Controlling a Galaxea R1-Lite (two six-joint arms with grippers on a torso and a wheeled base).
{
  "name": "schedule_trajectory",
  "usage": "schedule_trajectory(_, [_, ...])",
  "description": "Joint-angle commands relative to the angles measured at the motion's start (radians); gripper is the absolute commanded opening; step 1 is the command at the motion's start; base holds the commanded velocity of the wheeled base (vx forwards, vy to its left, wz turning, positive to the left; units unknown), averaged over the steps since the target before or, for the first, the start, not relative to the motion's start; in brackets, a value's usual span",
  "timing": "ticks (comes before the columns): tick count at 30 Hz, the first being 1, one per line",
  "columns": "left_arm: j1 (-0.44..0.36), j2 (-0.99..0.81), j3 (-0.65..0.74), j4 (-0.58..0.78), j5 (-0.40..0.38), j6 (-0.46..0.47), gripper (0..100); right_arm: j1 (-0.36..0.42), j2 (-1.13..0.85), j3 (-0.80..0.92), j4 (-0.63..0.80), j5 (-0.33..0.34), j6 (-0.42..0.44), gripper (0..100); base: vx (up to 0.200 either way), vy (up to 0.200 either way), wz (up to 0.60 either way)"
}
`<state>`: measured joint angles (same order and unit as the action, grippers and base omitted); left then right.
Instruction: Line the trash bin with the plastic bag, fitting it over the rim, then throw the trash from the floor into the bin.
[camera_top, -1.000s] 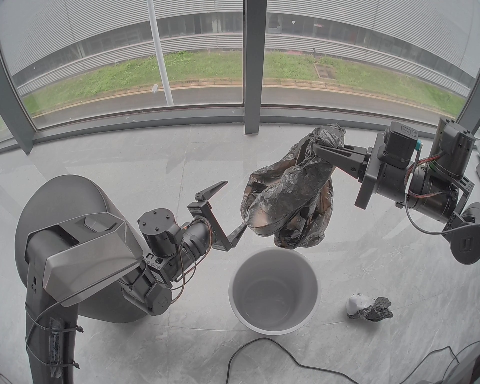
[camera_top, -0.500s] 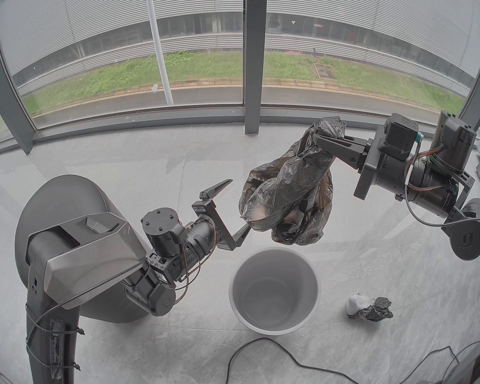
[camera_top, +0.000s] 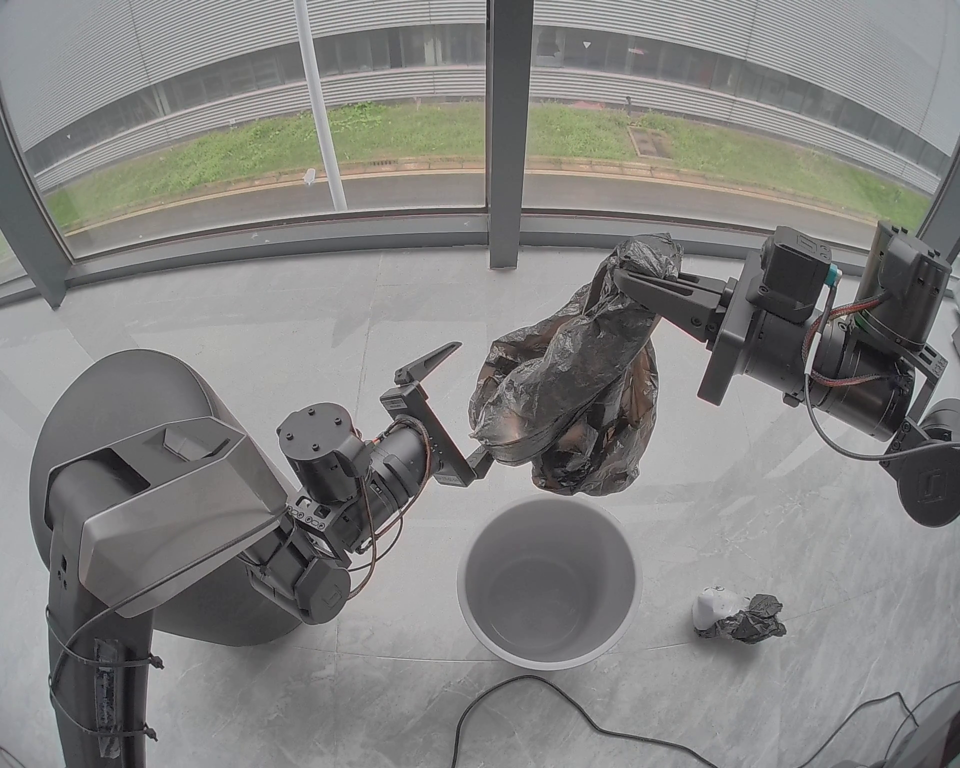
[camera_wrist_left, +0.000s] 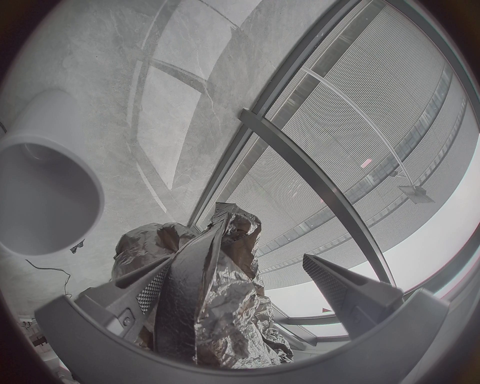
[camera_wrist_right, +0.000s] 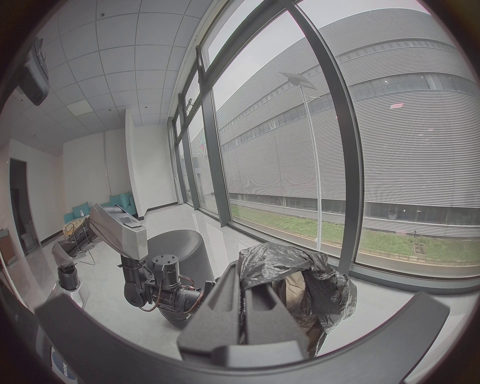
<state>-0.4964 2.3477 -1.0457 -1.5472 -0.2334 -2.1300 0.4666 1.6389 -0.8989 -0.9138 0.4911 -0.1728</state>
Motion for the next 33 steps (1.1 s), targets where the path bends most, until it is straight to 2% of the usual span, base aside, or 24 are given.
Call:
schedule_trajectory(1, [0.009, -0.01, -0.002, -0.001, 0.002, -0.001, 100, 0.001, -0.004, 0.002, 0.0, 0.0, -0.001, 0, 0.0, 0.0, 0.0])
schedule_trajectory(12, [0.018, -0.027, -0.043, -0.002, 0.017, 0.022, 100, 0.009, -0.005, 0.009, 0.0, 0.0, -0.001, 0, 0.0, 0.0, 0.0])
schedule_trajectory(15, [0.012, -0.033, -0.046, -0.002, 0.019, 0.061, 100, 0.017, -0.007, 0.009, 0.0, 0.0, -0.001, 0, 0.0, 0.0, 0.0])
schedule_trajectory(16, [-0.001, -0.042, -0.04, -0.001, 0.016, 0.137, 100, 0.017, -0.007, 0.009, 0.0, 0.0, -0.001, 0, 0.0, 0.0, 0.0])
schedule_trajectory(18, [-0.011, -0.044, -0.037, -0.001, 0.003, 0.177, 100, 0.018, -0.007, 0.012, 0.0, 0.0, -0.001, 0, 0.0, 0.0, 0.0])
schedule_trajectory(23, [-0.011, -0.031, -0.042, -0.001, -0.058, 0.186, 100, 0.018, -0.013, 0.025, 0.0, 0.0, -0.001, 0, 0.0, 0.0, 0.0])
schedule_trajectory(28, [-0.011, -0.033, -0.042, -0.001, -0.067, 0.193, 100, 0.017, -0.031, 0.048, 0.0, 0.0, -0.002, 0, 0.0, 0.0, 0.0])
schedule_trajectory(33, [-0.01, -0.019, -0.046, 0.001, -0.07, 0.285, 100, 0.009, -0.057, 0.083, 0.0, 0.0, -0.002, 0, 0.0, 0.0, 0.0])
